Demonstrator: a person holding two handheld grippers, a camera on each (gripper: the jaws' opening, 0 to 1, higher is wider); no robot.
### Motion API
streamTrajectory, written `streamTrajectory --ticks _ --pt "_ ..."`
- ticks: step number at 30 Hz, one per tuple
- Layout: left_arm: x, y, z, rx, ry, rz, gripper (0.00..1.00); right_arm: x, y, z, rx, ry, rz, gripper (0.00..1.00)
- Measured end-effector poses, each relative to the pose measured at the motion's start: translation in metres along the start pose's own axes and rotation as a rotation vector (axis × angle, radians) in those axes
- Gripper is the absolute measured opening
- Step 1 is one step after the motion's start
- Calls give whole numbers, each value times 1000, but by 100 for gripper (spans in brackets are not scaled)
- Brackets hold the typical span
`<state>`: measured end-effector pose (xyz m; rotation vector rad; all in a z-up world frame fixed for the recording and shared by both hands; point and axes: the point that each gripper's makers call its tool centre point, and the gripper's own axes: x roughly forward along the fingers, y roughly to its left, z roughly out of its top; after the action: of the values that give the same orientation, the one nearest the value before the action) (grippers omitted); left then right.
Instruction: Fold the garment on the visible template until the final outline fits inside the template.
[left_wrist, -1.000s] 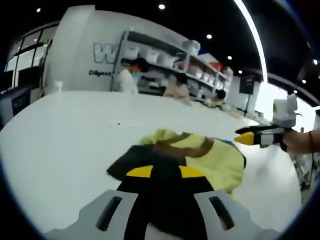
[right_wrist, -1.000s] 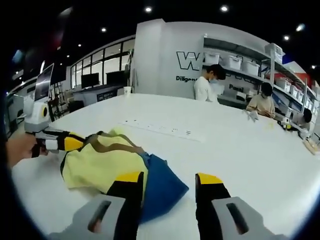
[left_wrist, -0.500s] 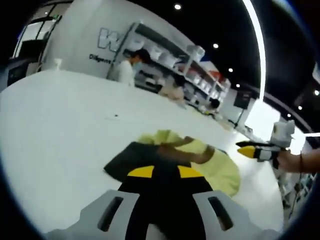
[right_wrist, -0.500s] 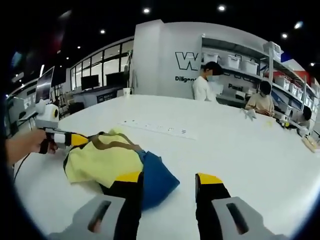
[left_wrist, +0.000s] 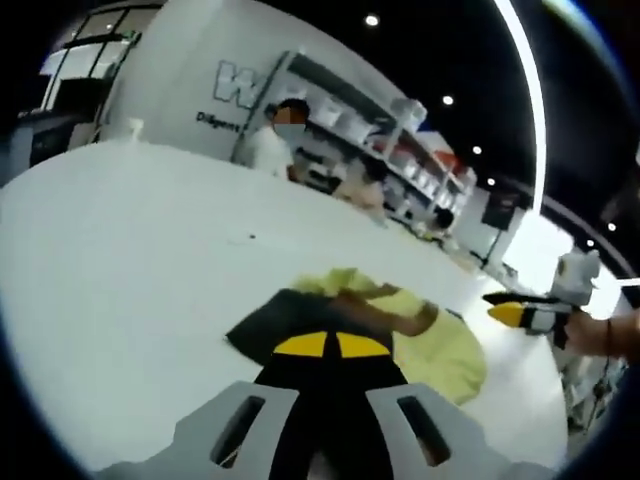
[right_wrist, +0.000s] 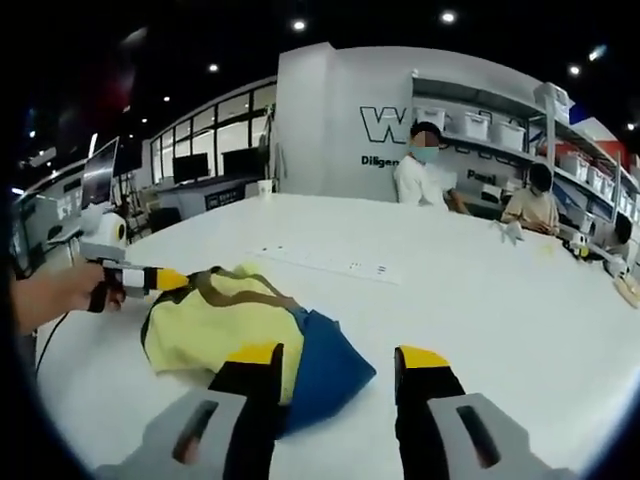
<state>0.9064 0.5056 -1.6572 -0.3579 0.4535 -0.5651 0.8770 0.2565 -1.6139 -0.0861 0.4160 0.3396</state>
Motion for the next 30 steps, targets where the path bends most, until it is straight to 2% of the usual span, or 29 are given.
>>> streamTrajectory --ticks 3,4,11,13,14,16,18,19,21,22,24,25,27,30 --pt "-4 -1 2 15 -8 15 2 1 4 -1 -7 5 17 42" --pt "-9 -9 5 20 -19 3 2 1 6 -1 -5 7 24 43" --pt "-24 -25 16 91 -85 -18 2 3 14 2 15 -3 49 47" --pt "-39 -39 19 191 -107 -32 2 4 23 4 -3 -3 86 48" --pt "-49 -57 21 263 -135 -76 2 3 28 5 -33 11 112 48" --pt "-59 -72 18 303 -131 -96 2 4 34 5 -56 13 140 48" --pt "-64 -79 14 330 -125 -104 2 4 38 4 -71 24 148 48" --pt "-75 -96 8 362 -112 -117 2 5 41 1 -129 49 149 47" --pt "-82 -108 4 377 -105 -135 2 7 46 3 -136 47 148 45" --pt "-89 -115 -1 407 -90 -141 2 7 45 3 -148 58 122 44" --pt "-95 -117 -10 419 -77 -147 2 8 41 2 -187 73 71 45" --pt "-102 -126 -19 423 -62 -152 2 9 42 2 -176 59 57 45" --pt "-112 -132 -33 429 -41 -156 2 9 46 -6 -176 93 57 44" --pt "-120 -134 -47 421 -22 -158 2 6 52 -6 -200 80 75 44"
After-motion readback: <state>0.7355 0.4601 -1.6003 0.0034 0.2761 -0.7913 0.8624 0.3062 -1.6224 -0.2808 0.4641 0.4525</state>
